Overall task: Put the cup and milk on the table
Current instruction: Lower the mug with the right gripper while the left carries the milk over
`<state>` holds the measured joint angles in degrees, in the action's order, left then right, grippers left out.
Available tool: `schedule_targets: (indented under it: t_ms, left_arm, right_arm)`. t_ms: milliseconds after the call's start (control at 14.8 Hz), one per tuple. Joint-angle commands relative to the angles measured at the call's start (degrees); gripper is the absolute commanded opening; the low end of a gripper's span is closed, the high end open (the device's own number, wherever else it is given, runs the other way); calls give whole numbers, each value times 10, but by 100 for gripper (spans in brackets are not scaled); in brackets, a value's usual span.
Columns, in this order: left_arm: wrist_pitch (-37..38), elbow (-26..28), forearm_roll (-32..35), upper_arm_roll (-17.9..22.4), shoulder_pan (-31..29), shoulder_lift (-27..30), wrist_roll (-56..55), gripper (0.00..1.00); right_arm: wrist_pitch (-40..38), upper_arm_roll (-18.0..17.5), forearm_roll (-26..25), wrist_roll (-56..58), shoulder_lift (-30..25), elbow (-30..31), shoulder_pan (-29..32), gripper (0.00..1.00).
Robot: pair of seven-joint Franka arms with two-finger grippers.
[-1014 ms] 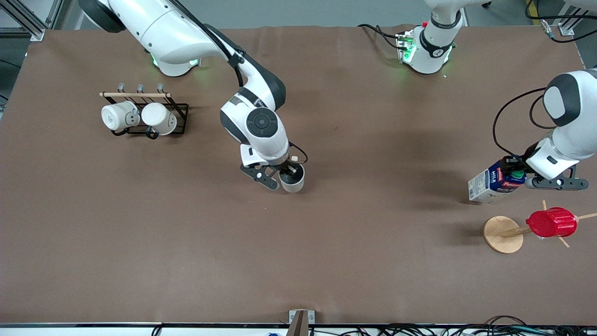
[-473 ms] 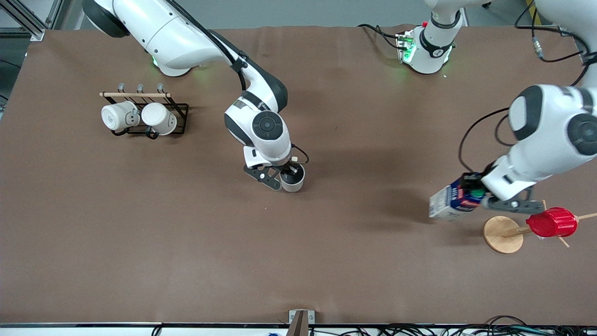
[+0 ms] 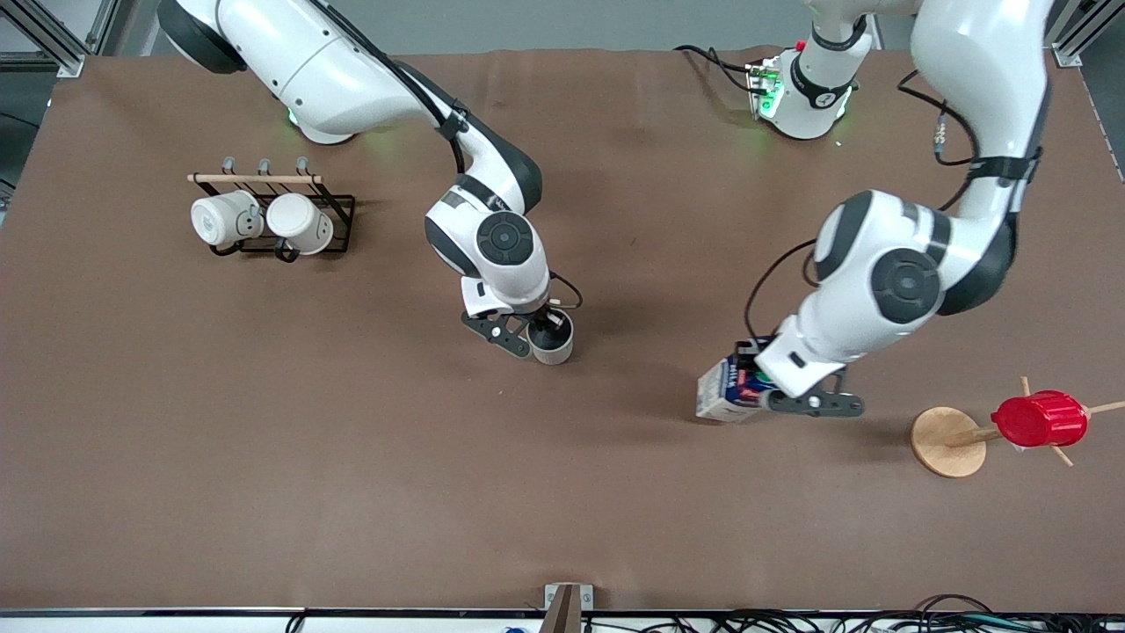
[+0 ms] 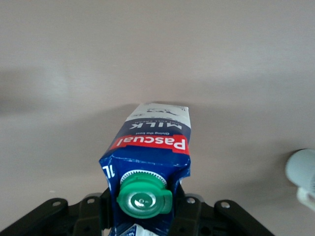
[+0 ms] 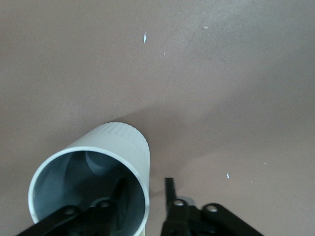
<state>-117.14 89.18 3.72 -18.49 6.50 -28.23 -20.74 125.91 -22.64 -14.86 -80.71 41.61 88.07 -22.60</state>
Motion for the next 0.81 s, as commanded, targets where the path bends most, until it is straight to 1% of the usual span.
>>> schedule_targets:
  t_ms: [0, 135, 203, 270, 405, 473, 541, 608, 676, 743]
  left_arm:
    - [16, -53, 5, 5, 46, -24, -58, 5]
    - [16, -74, 5, 7, 76, -40, -103, 5]
    - [16, -79, 5, 7, 91, -45, -118, 5]
    - [16, -80, 6, 9, 107, -45, -133, 5]
    - [16, -81, 16, 8, 127, -51, -162, 5]
    - [15, -81, 17, 9, 141, -53, -173, 5]
    - [15, -81, 18, 9, 149, -58, -177, 5]
    - [16, -80, 19, 9, 154, -58, -178, 5]
    - [16, -80, 26, 8, 159, -58, -181, 5]
    - [16, -79, 31, 8, 165, -58, -185, 5]
  right_arm:
    - [-10, -9, -17, -11, -30, 4, 25, 100]
    - [-57, -8, -17, 6, -84, 4, 53, 100]
    - [-92, -8, -18, 38, -115, 5, 70, 100]
    - [-125, -8, -18, 80, -145, 5, 97, 100]
    - [-163, -9, -16, 183, -200, 5, 155, 100]
    - [-181, -5, -15, 238, -223, 4, 174, 100]
    - [-199, 7, -11, 288, -244, 4, 191, 100]
    - [-210, 29, -6, 339, -262, 3, 196, 100]
    - [-223, 60, 14, 386, -282, 3, 197, 100]
    - [-233, 93, 46, 430, -302, 3, 197, 100]
